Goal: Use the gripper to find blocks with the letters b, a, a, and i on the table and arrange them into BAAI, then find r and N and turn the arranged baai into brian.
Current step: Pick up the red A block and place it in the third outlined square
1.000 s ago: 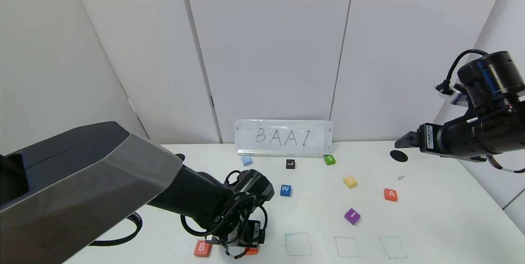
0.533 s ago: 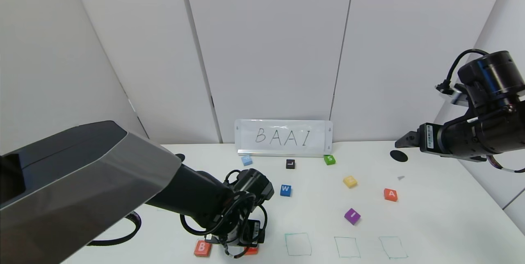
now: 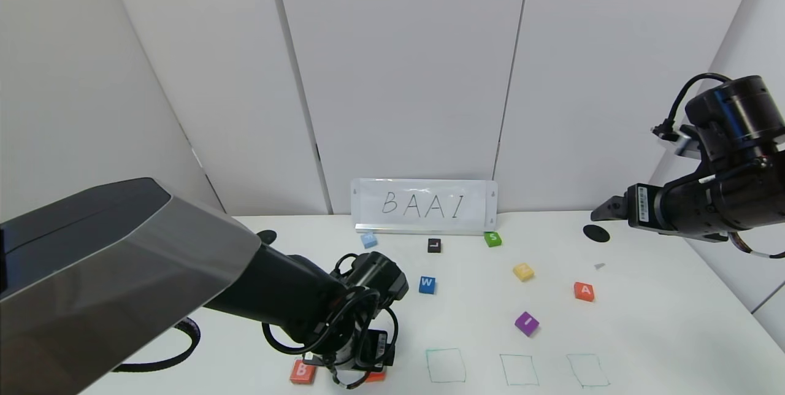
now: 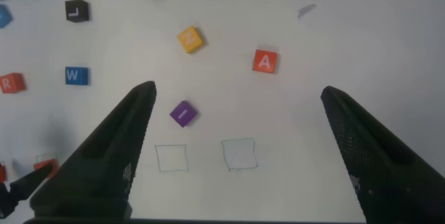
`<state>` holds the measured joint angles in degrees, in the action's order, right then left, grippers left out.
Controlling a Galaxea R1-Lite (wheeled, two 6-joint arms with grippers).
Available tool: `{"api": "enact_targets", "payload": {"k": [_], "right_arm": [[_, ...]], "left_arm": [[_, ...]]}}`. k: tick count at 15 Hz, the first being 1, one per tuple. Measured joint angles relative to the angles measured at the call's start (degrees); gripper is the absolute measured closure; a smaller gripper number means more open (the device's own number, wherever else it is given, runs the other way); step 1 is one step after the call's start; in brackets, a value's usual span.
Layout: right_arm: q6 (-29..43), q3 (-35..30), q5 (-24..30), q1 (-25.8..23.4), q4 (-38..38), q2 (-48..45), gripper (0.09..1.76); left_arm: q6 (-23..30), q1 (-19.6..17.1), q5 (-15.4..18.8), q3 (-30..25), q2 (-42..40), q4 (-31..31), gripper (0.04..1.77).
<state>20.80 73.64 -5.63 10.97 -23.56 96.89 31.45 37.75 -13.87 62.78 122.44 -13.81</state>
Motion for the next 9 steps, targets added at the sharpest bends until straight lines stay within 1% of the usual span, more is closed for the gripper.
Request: {"api": "enact_targets", "payload": {"k": [3, 5, 9], "right_arm": [[0.0, 0.0, 0.0, -0.1, 0.0, 0.0, 0.14], [0.0, 0.0, 0.0, -0.1, 0.0, 0.0, 0.14], [0.0, 0.1, 0.0, -0.1, 0.0, -0.1, 0.14]], "left_arm": [[-0.2, 0.2, 0.0, -0.1, -1.1, -0.5, 0.09], [-0.3, 0.3, 0.0, -0.2, -2.7, -2.0, 0.09], [-1.2, 0.2, 0.0, -0.2, -8.4, -5.4, 0.09]]}}
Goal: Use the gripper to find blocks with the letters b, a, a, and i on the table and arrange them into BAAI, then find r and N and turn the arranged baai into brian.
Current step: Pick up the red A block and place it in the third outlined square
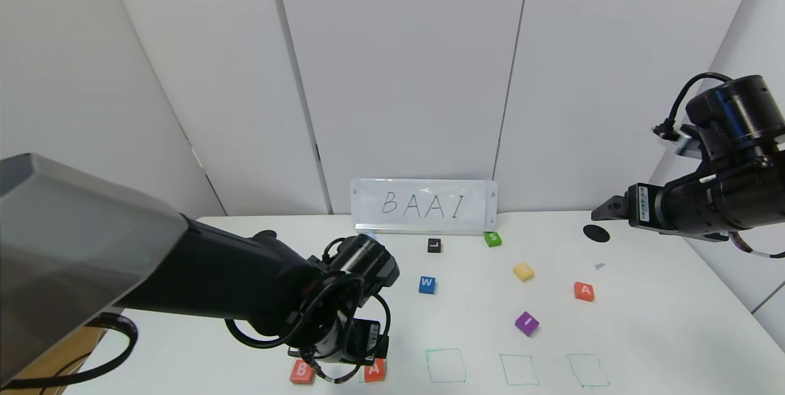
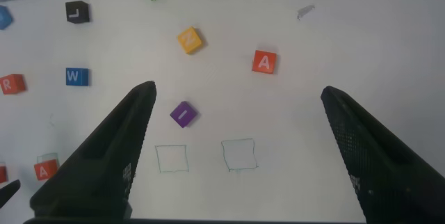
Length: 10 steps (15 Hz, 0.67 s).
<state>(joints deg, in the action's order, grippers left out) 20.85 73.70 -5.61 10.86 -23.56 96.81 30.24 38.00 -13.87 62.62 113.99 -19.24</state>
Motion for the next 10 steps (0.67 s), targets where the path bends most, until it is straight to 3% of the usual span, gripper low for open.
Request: {"api": "enact_targets", "payload": {"k": [5, 10], "right_arm": [[0.0, -0.1, 0.1, 0.0, -0.1, -0.8, 0.14], [0.1, -0.4, 0.0, 0.7, -0.1, -1.2, 0.14]], "left_arm": [[-3.3, -0.8, 0.0, 0.0, -13.1, -5.4, 0.09], [-13.5, -4.1, 1.3, 0.0, -29.4, -7.0, 0.09]]}}
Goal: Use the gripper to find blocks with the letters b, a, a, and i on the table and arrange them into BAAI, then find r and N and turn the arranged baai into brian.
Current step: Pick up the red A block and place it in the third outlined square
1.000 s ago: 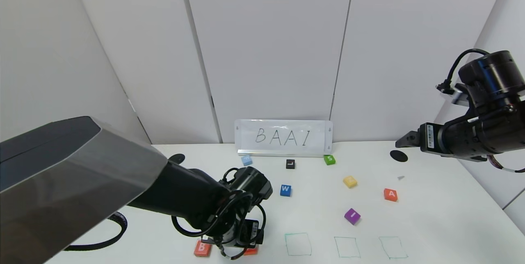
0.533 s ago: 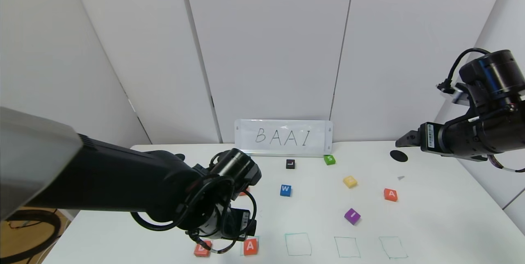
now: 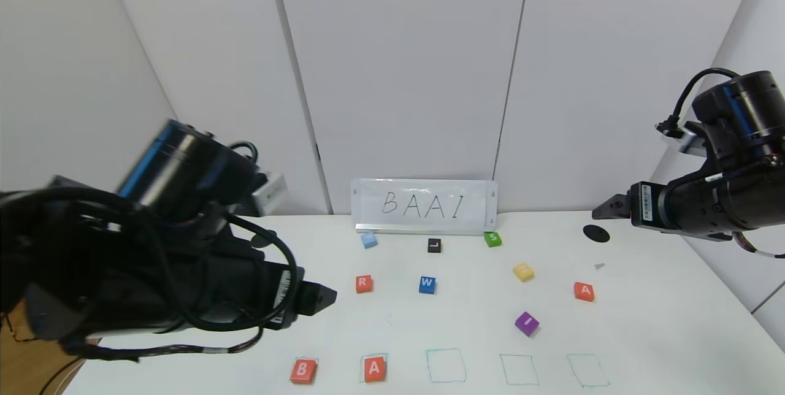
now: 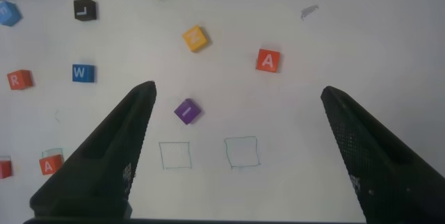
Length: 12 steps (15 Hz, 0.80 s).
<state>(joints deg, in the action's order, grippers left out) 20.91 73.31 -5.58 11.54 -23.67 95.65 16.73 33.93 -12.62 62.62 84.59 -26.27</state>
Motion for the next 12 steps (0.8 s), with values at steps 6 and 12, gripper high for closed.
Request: {"api": "enact_targets", "payload": {"k": [6, 12], "right_arm": [[0.0, -0.4, 0.0, 0.4, 0.0, 0.1, 0.14], [0.4, -0.4, -2.1, 0.6, 0.2, 2.2, 0.14]], "left_arm": [[-9.2, -8.0, 18.3, -0.3, -10.1, 1.6, 0.09], [-13.2, -20.7, 28.8, -1.6, -9.1, 8.4, 0.09]]}}
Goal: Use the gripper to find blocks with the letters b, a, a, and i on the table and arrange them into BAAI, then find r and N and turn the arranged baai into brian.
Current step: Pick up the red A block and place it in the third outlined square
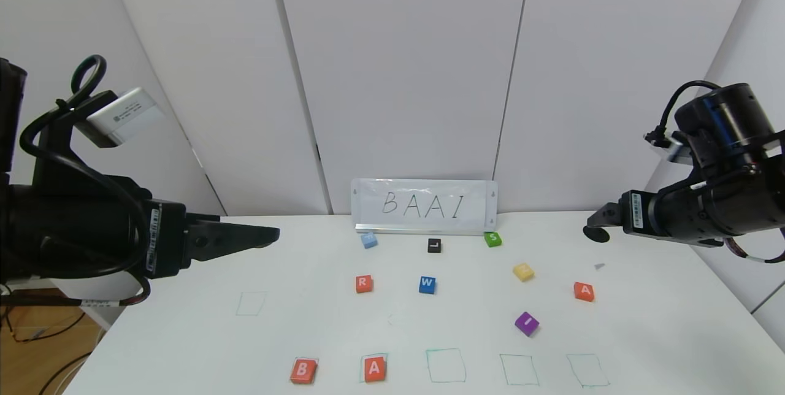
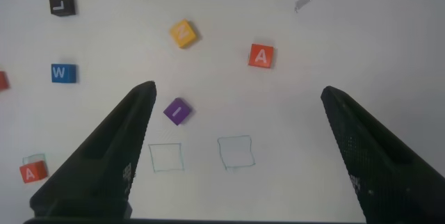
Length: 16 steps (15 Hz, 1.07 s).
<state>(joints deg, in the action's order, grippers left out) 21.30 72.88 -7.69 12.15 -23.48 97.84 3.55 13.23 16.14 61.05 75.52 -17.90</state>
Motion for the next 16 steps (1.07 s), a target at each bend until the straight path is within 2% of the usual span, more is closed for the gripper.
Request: {"api": "enact_targets", "payload": {"k": [9, 13, 16], "right_arm": [[5.5, 3.9, -0.2, -0.6, -0.5, 11.9, 0.14], [5.2, 6.7, 6.1, -3.3, -0.4, 17.6, 0.14], [3.6, 7.2, 6.7, -4.5, -0.3, 21.3, 0.14]], "left_arm": [[-0.4, -3.4, 0.0, 0.0, 3.1, 0.1, 0.09], [-1.7, -4.4, 0.0, 0.1, 3.4, -0.5, 0.09], [-1.8, -4.5, 0.0, -0.1, 3.4, -0.6, 0.09]]}}
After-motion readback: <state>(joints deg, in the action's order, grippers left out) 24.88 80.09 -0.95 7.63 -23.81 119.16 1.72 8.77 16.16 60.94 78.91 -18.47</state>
